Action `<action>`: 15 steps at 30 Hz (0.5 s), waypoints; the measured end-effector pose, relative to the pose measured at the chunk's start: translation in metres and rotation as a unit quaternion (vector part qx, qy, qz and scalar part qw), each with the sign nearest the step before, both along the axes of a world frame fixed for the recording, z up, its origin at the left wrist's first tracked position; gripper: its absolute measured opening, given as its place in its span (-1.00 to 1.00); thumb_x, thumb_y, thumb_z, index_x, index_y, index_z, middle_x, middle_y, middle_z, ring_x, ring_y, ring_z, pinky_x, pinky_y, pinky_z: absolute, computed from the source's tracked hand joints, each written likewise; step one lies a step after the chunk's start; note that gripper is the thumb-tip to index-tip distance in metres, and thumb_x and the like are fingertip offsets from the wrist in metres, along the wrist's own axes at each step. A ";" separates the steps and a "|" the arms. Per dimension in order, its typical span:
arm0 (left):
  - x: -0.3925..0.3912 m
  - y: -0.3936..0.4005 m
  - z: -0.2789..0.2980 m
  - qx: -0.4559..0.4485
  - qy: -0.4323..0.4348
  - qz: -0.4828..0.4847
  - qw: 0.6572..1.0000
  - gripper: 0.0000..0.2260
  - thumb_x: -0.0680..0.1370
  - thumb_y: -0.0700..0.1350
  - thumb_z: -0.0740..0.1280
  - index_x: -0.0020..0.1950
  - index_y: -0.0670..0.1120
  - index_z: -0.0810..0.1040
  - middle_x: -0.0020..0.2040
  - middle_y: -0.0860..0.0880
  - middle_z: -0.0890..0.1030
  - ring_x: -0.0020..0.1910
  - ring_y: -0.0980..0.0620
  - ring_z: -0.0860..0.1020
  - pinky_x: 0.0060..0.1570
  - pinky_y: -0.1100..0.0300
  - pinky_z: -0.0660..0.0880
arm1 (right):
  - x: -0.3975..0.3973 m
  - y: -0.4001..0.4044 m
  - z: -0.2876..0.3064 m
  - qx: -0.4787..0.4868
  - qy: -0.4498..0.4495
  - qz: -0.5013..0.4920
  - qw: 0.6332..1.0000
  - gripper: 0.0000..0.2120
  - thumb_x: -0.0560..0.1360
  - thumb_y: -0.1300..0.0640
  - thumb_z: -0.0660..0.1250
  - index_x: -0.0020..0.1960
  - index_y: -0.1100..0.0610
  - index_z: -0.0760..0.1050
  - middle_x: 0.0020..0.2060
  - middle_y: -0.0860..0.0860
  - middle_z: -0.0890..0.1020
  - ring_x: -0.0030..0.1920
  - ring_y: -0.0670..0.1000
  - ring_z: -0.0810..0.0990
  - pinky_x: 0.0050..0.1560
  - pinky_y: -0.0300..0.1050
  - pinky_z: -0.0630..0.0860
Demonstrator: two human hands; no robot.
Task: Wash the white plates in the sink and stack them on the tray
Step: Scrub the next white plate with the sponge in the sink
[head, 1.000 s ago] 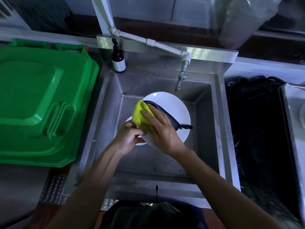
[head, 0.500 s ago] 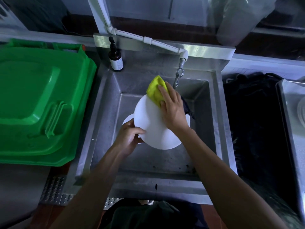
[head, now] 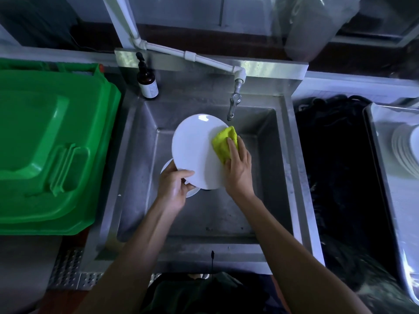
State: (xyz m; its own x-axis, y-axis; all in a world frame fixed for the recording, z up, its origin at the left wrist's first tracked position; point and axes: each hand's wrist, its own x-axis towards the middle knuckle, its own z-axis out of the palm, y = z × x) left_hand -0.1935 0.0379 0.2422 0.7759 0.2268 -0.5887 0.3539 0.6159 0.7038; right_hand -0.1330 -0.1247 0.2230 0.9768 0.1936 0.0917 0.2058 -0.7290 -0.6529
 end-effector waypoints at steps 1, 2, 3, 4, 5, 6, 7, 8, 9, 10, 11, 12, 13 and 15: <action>0.002 0.001 -0.001 -0.002 -0.003 0.006 1.000 -0.59 0.35 -0.37 0.32 0.16 -0.12 0.61 0.03 -0.14 0.63 -0.05 -0.17 0.55 -0.04 -0.04 0.55 | -0.007 0.003 -0.001 0.001 0.008 0.002 1.000 -0.49 0.59 0.34 0.16 0.53 0.25 0.25 0.53 0.28 0.19 0.44 0.34 0.26 0.44 0.24 0.23; 0.004 0.002 -0.002 -0.003 -0.003 0.011 1.000 -0.59 0.40 -0.40 0.30 0.20 -0.13 0.61 0.05 -0.13 0.65 -0.02 -0.16 0.61 -0.05 -0.06 0.61 | -0.014 0.006 -0.003 0.003 0.015 0.003 1.000 -0.48 0.59 0.31 0.15 0.54 0.25 0.24 0.54 0.28 0.17 0.45 0.33 0.24 0.44 0.25 0.21; 0.006 0.002 -0.003 -0.005 -0.001 0.017 1.000 -0.59 0.44 -0.43 0.27 0.22 -0.13 0.60 0.07 -0.12 0.67 0.01 -0.15 0.63 -0.01 -0.10 0.64 | -0.021 0.009 -0.004 0.009 0.020 0.004 1.000 -0.48 0.58 0.30 0.15 0.54 0.26 0.22 0.54 0.28 0.16 0.46 0.33 0.23 0.44 0.25 0.21; 0.007 0.003 -0.003 -0.006 0.001 0.021 1.000 -0.58 0.46 -0.44 0.25 0.23 -0.12 0.60 0.08 -0.13 0.67 0.03 -0.15 0.64 0.05 -0.14 0.61 | -0.028 0.013 -0.006 0.017 0.025 0.004 1.000 -0.48 0.58 0.31 0.15 0.54 0.26 0.22 0.54 0.28 0.16 0.46 0.32 0.23 0.44 0.25 0.21; 0.008 0.003 -0.004 -0.006 0.002 0.023 1.000 -0.58 0.47 -0.44 0.24 0.24 -0.12 0.61 0.09 -0.13 0.67 0.04 -0.15 0.64 0.09 -0.15 0.59 | -0.034 0.018 -0.006 0.029 0.031 0.001 0.999 -0.48 0.58 0.34 0.14 0.54 0.26 0.21 0.55 0.26 0.16 0.47 0.31 0.23 0.44 0.26 0.21; 0.008 0.003 -0.004 -0.005 0.002 0.023 1.000 -0.58 0.47 -0.44 0.25 0.25 -0.13 0.60 0.11 -0.15 0.67 0.05 -0.15 0.64 0.12 -0.15 0.58 | -0.039 0.023 -0.007 0.044 0.040 -0.002 0.998 -0.47 0.58 0.37 0.13 0.55 0.25 0.21 0.55 0.25 0.15 0.48 0.30 0.22 0.45 0.25 0.21; 0.009 0.003 -0.004 -0.005 0.000 0.021 1.000 -0.57 0.47 -0.43 0.25 0.27 -0.14 0.60 0.13 -0.16 0.68 0.07 -0.16 0.64 0.12 -0.15 0.58 | -0.043 0.028 -0.007 0.060 0.048 -0.005 0.997 -0.45 0.58 0.39 0.13 0.55 0.24 0.20 0.56 0.23 0.14 0.49 0.28 0.21 0.46 0.23 0.20; 0.009 0.003 -0.004 -0.006 -0.002 0.019 1.000 -0.57 0.47 -0.43 0.25 0.29 -0.14 0.60 0.16 -0.18 0.67 0.08 -0.17 0.64 0.12 -0.15 0.58 | -0.046 0.033 -0.007 0.079 0.053 -0.005 0.995 -0.45 0.57 0.40 0.13 0.55 0.23 0.20 0.56 0.21 0.14 0.50 0.25 0.19 0.48 0.21 0.19; 0.010 0.003 -0.004 -0.007 -0.005 0.018 1.000 -0.55 0.47 -0.43 0.25 0.29 -0.14 0.60 0.17 -0.19 0.67 0.08 -0.17 0.64 0.10 -0.14 0.59 | -0.048 0.038 -0.007 0.100 0.059 -0.003 0.993 -0.44 0.57 0.40 0.13 0.55 0.21 0.20 0.57 0.19 0.14 0.52 0.21 0.18 0.50 0.17 0.18; 0.010 0.003 -0.004 -0.007 -0.005 0.017 1.000 -0.55 0.46 -0.44 0.25 0.29 -0.13 0.60 0.17 -0.19 0.67 0.07 -0.16 0.64 0.06 -0.10 0.60 | -0.050 0.042 -0.007 0.122 0.068 0.000 0.990 -0.45 0.58 0.37 0.14 0.55 0.19 0.20 0.57 0.15 0.13 0.53 0.16 0.16 0.52 0.11 0.17; 0.011 0.003 -0.004 -0.005 -0.005 0.016 1.000 -0.54 0.45 -0.44 0.25 0.28 -0.12 0.61 0.14 -0.19 0.67 0.05 -0.15 0.64 0.00 -0.06 0.60 | -0.052 0.046 -0.006 0.145 0.078 0.003 0.986 -0.46 0.58 0.31 0.14 0.56 0.17 0.21 0.58 0.11 0.13 0.54 0.10 0.15 0.53 0.05 0.16; 0.012 0.003 -0.003 -0.001 -0.003 0.015 1.000 -0.53 0.44 -0.44 0.24 0.27 -0.12 0.61 0.11 -0.18 0.67 0.02 -0.15 0.63 -0.06 -0.02 0.59 | -0.053 0.050 -0.005 0.164 0.085 0.005 0.983 -0.46 0.58 0.26 0.14 0.56 0.14 0.21 0.58 0.07 0.14 0.54 0.04 0.14 0.53 -0.03 0.15; 0.013 0.004 -0.004 0.003 -0.001 0.016 1.000 -0.53 0.43 -0.44 0.23 0.27 -0.13 0.60 0.09 -0.18 0.65 0.01 -0.15 0.62 -0.11 0.02 0.57 | -0.054 0.053 -0.005 0.178 0.089 0.007 0.980 -0.46 0.57 0.22 0.13 0.56 0.12 0.22 0.58 0.03 0.14 0.54 -0.02 0.13 0.51 -0.10 0.13; 0.013 0.006 -0.005 0.005 0.002 0.021 1.000 -0.54 0.42 -0.45 0.21 0.25 -0.15 0.60 0.04 -0.19 0.63 -0.02 -0.16 0.59 -0.19 0.07 0.56 | -0.054 0.056 -0.005 0.190 0.091 0.010 0.977 -0.46 0.58 0.20 0.15 0.55 0.11 0.24 0.58 0.00 0.15 0.53 -0.08 0.13 0.49 -0.18 0.12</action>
